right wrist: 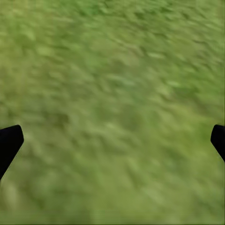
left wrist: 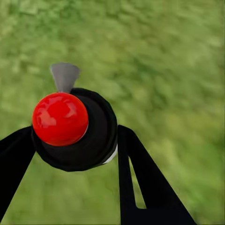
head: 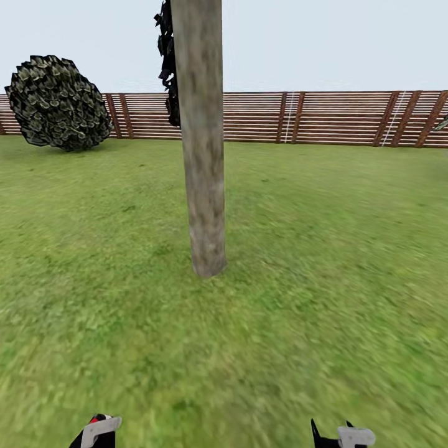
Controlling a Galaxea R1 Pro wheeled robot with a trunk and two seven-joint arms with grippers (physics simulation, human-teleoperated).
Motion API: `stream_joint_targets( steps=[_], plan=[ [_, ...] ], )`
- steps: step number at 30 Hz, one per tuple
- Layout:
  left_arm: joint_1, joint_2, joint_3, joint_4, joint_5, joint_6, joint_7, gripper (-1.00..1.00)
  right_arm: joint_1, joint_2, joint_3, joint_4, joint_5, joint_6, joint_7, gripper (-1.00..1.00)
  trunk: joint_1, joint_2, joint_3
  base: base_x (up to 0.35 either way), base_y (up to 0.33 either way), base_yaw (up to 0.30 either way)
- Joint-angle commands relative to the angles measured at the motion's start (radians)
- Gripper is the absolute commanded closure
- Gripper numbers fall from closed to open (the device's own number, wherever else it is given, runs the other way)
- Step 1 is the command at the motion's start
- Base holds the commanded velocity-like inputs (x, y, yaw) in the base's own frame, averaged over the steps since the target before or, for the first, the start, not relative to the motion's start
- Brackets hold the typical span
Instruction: In the garden, pick up the pesticide atomizer on the floor and spray pesticide onto both trees until each tree trunk is fully covered.
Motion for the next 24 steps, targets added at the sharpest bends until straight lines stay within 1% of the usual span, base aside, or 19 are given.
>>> stream_joint_targets(
  steps=[1, 8, 9, 10, 12, 13, 14, 15, 16, 17, 18, 19, 21, 22, 23, 24],
  plan=[
    [0.000, 0.000, 0.000, 0.000, 0.000, 0.000, 0.000, 1.00, 0.000, 0.000, 0.000, 0.000, 0.000, 0.000, 0.000, -1.00, 0.000, 0.000, 0.000, 0.338, 0.000, 0.000],
    [0.000, 0.001, 0.003, -0.004, 0.000, 0.001, -0.006, 1.00, -0.001, -0.002, -0.001, -0.003, 0.002, 0.001, 0.002, -1.00, 0.000, 0.000, 0.000, 0.322, 0.000, 0.000],
    [-0.001, 0.007, 0.014, -0.014, 0.000, 0.000, -0.016, 1.00, 0.000, -0.004, -0.001, -0.035, 0.026, 0.002, 0.003, -1.00, 0.000, 0.000, 0.000, 0.062, 0.000, 0.000],
    [-0.002, 0.013, 0.014, -0.017, -0.002, 0.000, -0.026, 1.00, 0.001, -0.004, 0.000, -0.049, 0.049, 0.002, 0.004, -1.00, 0.000, 0.000, 0.000, 0.040, 0.000, 0.000],
    [-0.004, 0.034, 0.010, -0.022, -0.010, 0.003, -0.081, 1.00, -0.007, -0.004, 0.001, -0.074, 0.158, 0.005, 0.007, -1.00, 0.000, 0.000, 0.000, 0.017, 0.000, 0.000],
    [-0.008, 0.119, 0.007, -0.023, -0.020, 0.018, -0.307, 1.00, -0.095, 0.000, 0.001, -0.113, 0.470, 0.062, 0.016, -1.00, 0.000, 0.000, 0.000, 0.001, 0.000, 0.000],
    [-0.009, 0.139, 0.006, -0.024, -0.024, 0.023, -0.359, 1.00, -0.119, 0.002, 0.001, -0.115, 0.518, 0.086, 0.031, -1.00, 0.000, 0.000, 0.000, 0.000, 0.000, 0.000],
    [-0.014, 0.162, 0.006, -0.026, -0.041, 0.038, -0.435, 1.00, -0.160, 0.003, 0.002, -0.117, 0.566, 0.126, 0.083, -1.00, 0.000, 0.000, 0.000, 0.000, 0.000, 0.000],
    [-0.020, 0.175, 0.006, -0.027, -0.062, 0.056, -0.482, 1.00, -0.191, 0.004, 0.002, -0.118, 0.585, 0.151, 0.149, -1.00, 0.000, 0.000, 0.000, 0.000, 0.000, 0.000],
    [-0.024, 0.180, 0.006, -0.027, -0.073, 0.065, -0.502, 1.00, -0.205, 0.004, 0.002, -0.118, 0.592, 0.161, 0.182, -1.00, 0.000, 0.000, 0.000, 0.000, 0.000, 0.000],
    [-0.039, 0.189, 0.006, -0.028, -0.101, 0.085, -0.536, 1.00, -0.234, 0.004, 0.002, -0.118, 0.603, 0.179, 0.256, -1.00, 0.000, 0.000, 0.000, 0.000, 0.000, 0.000],
    [-0.060, 0.195, 0.006, -0.028, -0.138, 0.107, -0.565, 1.00, -0.263, 0.005, 0.002, -0.118, 0.610, 0.193, 0.333, -1.00, 0.000, 0.000, 0.000, 0.000, 0.000, 0.000],
    [-0.111, 0.201, 0.006, -0.029, -0.248, 0.153, -0.621, 1.00, -0.317, 0.005, 0.002, -0.119, 0.618, 0.211, 0.480, -1.00, 0.000, 0.000, 0.000, 0.000, 0.000, 0.000],
    [-0.147, 0.200, 0.007, -0.029, -0.339, 0.185, -0.664, 1.00, -0.351, 0.005, 0.002, -0.118, 0.622, 0.217, 0.573, -1.00, 0.000, 0.000, 0.000, 0.000, 0.000, 0.000],
    [-0.172, 0.197, 0.007, -0.029, -0.398, 0.206, -0.695, 1.00, -0.372, 0.007, 0.003, -0.118, 0.624, 0.220, 0.634, -1.00, 0.000, 0.000, 0.000, 0.000, 0.000, 0.000],
    [-0.185, 0.196, 0.007, -0.029, -0.426, 0.216, -0.712, 1.00, -0.381, 0.008, 0.003, -0.119, 0.625, 0.221, 0.664, -1.00, 0.000, 0.000, 0.000, 0.000, 0.000, 0.000]
  ],
)
